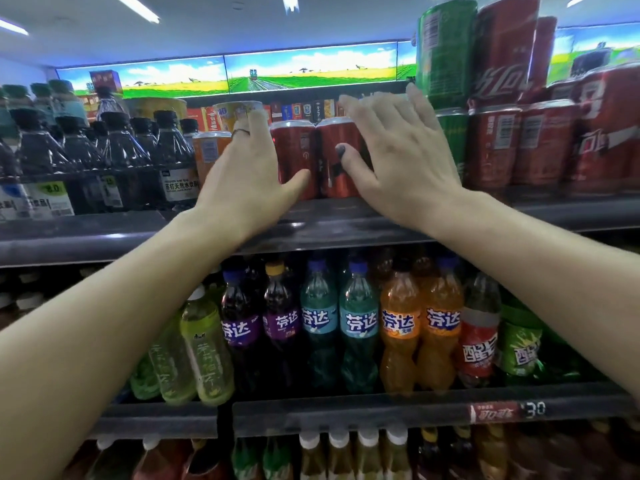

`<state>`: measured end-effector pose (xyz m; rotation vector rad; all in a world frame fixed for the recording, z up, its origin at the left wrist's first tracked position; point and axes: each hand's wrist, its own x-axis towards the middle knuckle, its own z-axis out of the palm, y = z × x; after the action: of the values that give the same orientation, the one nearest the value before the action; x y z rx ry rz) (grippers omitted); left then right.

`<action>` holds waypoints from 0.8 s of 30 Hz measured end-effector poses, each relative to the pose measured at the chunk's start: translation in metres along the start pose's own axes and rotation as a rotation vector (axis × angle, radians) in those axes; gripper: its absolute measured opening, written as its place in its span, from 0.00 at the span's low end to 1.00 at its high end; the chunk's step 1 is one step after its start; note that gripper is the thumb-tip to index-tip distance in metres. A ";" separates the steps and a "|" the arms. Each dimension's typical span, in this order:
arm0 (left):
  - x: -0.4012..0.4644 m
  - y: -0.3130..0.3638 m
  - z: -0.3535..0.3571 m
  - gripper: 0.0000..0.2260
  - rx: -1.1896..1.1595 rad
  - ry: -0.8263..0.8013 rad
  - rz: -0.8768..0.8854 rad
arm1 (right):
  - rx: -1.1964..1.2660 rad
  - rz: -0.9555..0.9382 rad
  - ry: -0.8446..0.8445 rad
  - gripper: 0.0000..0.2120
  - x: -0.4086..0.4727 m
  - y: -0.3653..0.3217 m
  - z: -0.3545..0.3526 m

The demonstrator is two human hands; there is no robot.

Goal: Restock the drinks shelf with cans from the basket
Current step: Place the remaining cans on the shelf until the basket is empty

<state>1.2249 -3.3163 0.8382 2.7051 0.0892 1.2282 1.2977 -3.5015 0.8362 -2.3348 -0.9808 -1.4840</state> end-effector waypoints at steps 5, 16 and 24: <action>-0.057 0.033 0.018 0.26 0.164 0.194 0.326 | 0.168 0.027 0.117 0.18 -0.060 0.006 -0.011; -0.188 0.118 0.149 0.22 0.026 -0.353 0.517 | 0.329 0.229 -0.082 0.14 -0.239 0.050 0.006; -0.282 0.157 0.223 0.18 -0.112 -0.749 0.471 | 0.333 0.465 -0.378 0.13 -0.371 0.062 0.008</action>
<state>1.2047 -3.5342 0.5129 2.9665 -0.7111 0.1961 1.2409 -3.7009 0.5224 -2.4070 -0.6272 -0.6686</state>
